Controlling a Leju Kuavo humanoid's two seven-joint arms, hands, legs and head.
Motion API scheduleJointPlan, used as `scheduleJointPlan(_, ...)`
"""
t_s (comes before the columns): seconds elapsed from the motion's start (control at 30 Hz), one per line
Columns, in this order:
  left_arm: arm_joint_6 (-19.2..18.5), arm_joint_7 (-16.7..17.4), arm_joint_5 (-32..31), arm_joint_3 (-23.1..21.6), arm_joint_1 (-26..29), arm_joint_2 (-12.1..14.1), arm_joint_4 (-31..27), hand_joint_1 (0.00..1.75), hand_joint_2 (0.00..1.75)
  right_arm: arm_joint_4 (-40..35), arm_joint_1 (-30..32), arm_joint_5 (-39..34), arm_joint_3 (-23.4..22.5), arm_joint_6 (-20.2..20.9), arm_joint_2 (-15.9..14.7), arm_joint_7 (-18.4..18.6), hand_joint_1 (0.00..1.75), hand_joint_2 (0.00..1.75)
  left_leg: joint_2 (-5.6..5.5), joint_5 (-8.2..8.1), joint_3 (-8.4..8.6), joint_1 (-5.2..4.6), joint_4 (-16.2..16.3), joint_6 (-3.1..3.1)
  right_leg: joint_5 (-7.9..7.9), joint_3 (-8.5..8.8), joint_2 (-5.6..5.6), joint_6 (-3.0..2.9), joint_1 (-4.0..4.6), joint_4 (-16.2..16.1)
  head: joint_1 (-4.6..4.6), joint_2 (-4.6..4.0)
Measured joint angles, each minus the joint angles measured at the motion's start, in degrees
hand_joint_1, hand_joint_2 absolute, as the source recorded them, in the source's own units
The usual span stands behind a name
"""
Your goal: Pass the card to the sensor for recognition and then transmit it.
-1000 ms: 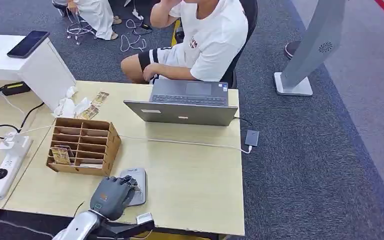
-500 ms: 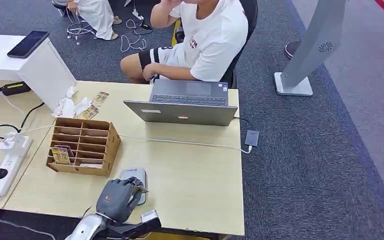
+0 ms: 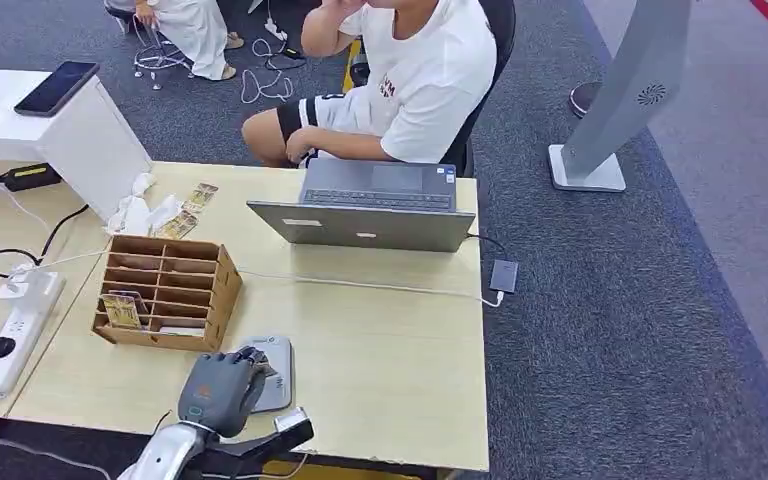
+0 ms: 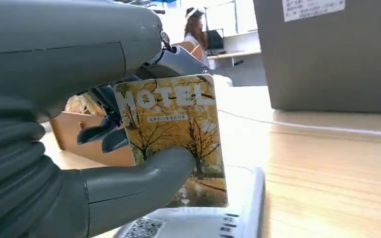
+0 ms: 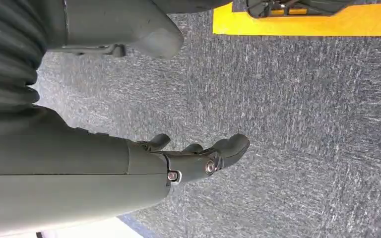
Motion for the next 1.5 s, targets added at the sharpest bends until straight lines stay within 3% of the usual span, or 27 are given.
scheduleJointPlan(0.57,-1.36,0.20,-0.33,0.59,-0.41,0.50,1.20,1.75,1.75,0.00,-0.01,0.81,-0.59,0.18,0.04,0.09,0.00,1.75,0.00,0.00,0.03,0.00,0.00,0.00,0.00,0.04,0.00,0.00,0.00,0.00,0.02,-0.02)
scheduleJointPlan(0.93,4.31,-2.10,-0.02,0.83,-1.84,-0.94,1.29,1.75,1.75,-0.02,-0.01,1.77,-0.83,0.44,0.04,0.07,0.00,1.75,0.01,0.01,0.04,0.00,0.01,0.00,0.01,0.00,0.00,0.00,0.00,-0.01,0.00,0.00)
scheduleJointPlan(1.07,8.82,-4.30,1.69,1.48,-8.44,-2.05,-2.15,1.75,1.75,-0.02,-0.11,3.37,-0.87,0.81,0.04,0.09,0.00,1.75,-0.31,0.12,-0.05,0.01,0.03,0.05,0.03,0.06,-0.32,-0.02,0.01,0.00,0.04,-0.02)
scheduleJointPlan(1.2,8.37,-4.68,2.93,2.47,-13.91,-2.88,-4.09,1.75,1.75,-0.07,-0.29,3.50,-0.87,1.01,0.04,0.11,0.00,1.75,-0.12,0.12,0.06,0.01,0.02,0.03,0.12,0.09,-0.15,-0.09,0.02,0.01,0.02,0.00)
scheduleJointPlan(1.5,9.64,-5.01,4.80,2.84,-19.79,-3.67,-5.66,1.75,1.75,-0.07,-0.34,4.54,-0.90,1.05,0.04,0.04,0.00,1.75,-0.20,0.16,-0.02,0.03,0.04,0.05,0.12,-0.05,-0.22,-0.09,0.04,0.01,0.00,0.00)
